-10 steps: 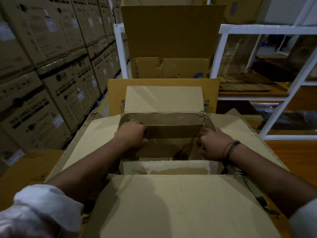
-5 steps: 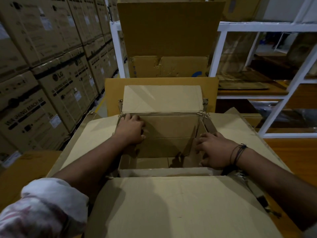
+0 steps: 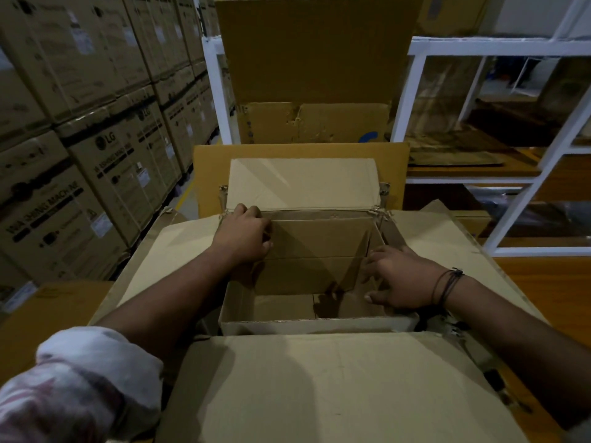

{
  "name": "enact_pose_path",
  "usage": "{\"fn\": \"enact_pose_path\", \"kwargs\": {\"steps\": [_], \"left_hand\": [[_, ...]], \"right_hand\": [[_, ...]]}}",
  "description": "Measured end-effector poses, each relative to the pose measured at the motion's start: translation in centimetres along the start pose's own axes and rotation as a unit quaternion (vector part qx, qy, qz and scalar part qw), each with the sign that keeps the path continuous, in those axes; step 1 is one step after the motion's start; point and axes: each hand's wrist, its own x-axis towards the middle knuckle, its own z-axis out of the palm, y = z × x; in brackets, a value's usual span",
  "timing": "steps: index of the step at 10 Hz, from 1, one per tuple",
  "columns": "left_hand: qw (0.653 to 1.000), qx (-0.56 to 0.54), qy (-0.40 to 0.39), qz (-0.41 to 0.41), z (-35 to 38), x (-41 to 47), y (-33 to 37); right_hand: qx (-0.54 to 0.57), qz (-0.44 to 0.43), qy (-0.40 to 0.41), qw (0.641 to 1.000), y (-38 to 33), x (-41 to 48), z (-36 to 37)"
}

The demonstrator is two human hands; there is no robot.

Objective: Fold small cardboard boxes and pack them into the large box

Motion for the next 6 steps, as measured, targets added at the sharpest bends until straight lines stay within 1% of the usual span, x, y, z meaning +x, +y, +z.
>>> {"fn": "enact_pose_path", "kwargs": {"steps": [1, 3, 5, 6], "left_hand": [[0.999, -0.025, 0.023, 0.002, -0.6, 0.0, -0.1], [0.997, -0.061, 0.037, 0.003, -0.9, -0.1, -0.4], [0.993, -0.083, 0.086, 0.014, -1.2, 0.0, -0.5], [0.992, -0.08, 0.096, 0.02, -1.4, 0.1, -0.5]], "right_hand": [[0.018, 0.002, 0.021, 1.0, -0.1, 0.4, -0.3], [0.032, -0.002, 0.039, 0.999, -0.3, 1.0, -1.5], [0.025, 0.007, 0.075, 0.997, -0.4, 1.4, -2.2], [0.019, 0.015, 0.083, 0.996, -0.5, 1.9, -2.7]]}}
